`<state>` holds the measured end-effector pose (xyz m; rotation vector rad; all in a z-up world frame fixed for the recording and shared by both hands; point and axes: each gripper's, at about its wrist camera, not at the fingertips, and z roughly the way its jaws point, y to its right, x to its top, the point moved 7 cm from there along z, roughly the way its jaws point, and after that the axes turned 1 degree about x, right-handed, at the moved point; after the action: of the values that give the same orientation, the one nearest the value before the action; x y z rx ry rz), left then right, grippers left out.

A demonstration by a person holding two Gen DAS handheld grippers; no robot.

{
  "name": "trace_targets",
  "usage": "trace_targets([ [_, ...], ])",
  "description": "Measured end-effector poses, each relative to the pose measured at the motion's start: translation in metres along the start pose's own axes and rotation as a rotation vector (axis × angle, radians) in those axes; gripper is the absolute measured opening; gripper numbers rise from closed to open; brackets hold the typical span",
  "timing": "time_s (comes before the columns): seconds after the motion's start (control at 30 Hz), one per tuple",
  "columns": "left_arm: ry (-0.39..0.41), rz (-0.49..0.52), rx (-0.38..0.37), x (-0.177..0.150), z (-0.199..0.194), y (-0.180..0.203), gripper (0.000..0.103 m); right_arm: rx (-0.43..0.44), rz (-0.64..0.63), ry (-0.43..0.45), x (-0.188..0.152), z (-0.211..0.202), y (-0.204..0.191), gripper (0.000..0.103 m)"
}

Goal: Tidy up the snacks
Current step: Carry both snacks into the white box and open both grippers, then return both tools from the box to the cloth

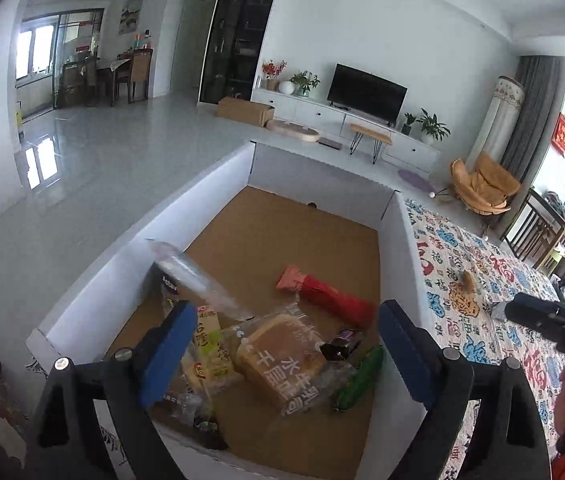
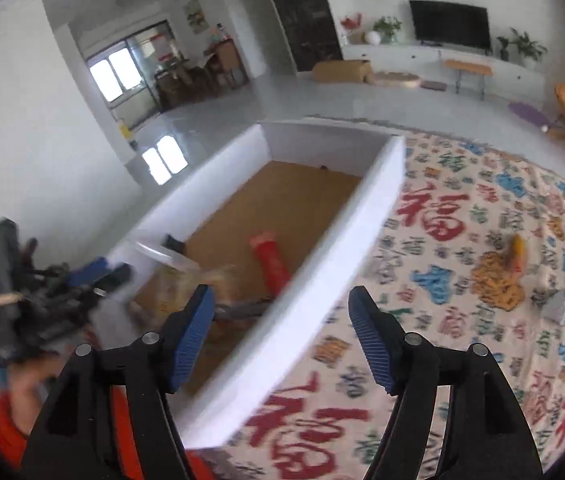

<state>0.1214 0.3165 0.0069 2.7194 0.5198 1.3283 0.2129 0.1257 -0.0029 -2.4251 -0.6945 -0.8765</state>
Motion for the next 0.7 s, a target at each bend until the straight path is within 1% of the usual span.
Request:
trace_targets([
  [0.03, 0.009, 0.008, -0.017, -0.001, -0.003, 0.011, 0.091, -0.073, -0.018, 0.014, -0.012, -0.003, 0.023, 0.074],
  [0.07, 0.017, 0.019, -0.039, -0.002, -0.006, 0.025, 0.092, -0.165, -0.036, 0.026, -0.029, -0.007, 0.052, 0.074],
  [0.13, 0.027, 0.046, -0.091, -0.003, -0.017, 0.055, 0.094, -0.305, -0.044, 0.011, -0.059, -0.013, 0.101, 0.074],
  [0.2, 0.038, 0.075, -0.156, -0.007, -0.026, 0.094, 0.098, -0.414, -0.026, -0.040, -0.096, -0.019, 0.154, 0.074],
  [0.23, 0.037, 0.089, -0.197, -0.010, -0.029, 0.116, 0.099, -0.450, -0.011, -0.057, -0.110, -0.025, 0.176, 0.074],
  [0.33, 0.007, 0.126, -0.301, -0.023, -0.029, 0.176, 0.099, -0.529, 0.027, -0.067, -0.148, -0.051, 0.227, 0.074],
  [0.4, -0.046, 0.163, -0.367, -0.037, -0.023, 0.219, 0.099, -0.576, 0.043, -0.064, -0.161, -0.067, 0.250, 0.074],
  [0.43, -0.087, 0.188, -0.396, -0.048, -0.013, 0.242, 0.099, -0.594, 0.054, -0.061, -0.166, -0.074, 0.259, 0.074],
  [0.5, -0.154, 0.219, -0.436, -0.068, -0.002, 0.277, 0.099, -0.621, 0.088, -0.051, -0.174, -0.087, 0.278, 0.074],
  [0.53, -0.179, 0.232, -0.457, -0.078, 0.006, 0.293, 0.099, -0.628, 0.102, -0.044, -0.175, -0.092, 0.280, 0.074],
  [0.57, -0.202, 0.247, -0.467, -0.090, 0.016, 0.305, 0.099, -0.633, 0.118, -0.031, -0.177, -0.099, 0.283, 0.074],
  [0.6, -0.223, 0.260, -0.463, -0.100, 0.024, 0.314, 0.099, -0.637, 0.134, -0.016, -0.178, -0.103, 0.286, 0.074],
  [0.67, -0.284, 0.275, -0.437, -0.121, 0.048, 0.326, 0.099, -0.633, 0.162, -0.002, -0.181, -0.105, 0.293, 0.074],
  [0.7, -0.300, 0.276, -0.424, -0.128, 0.055, 0.328, 0.099, -0.624, 0.175, -0.008, -0.183, -0.102, 0.295, 0.074],
])
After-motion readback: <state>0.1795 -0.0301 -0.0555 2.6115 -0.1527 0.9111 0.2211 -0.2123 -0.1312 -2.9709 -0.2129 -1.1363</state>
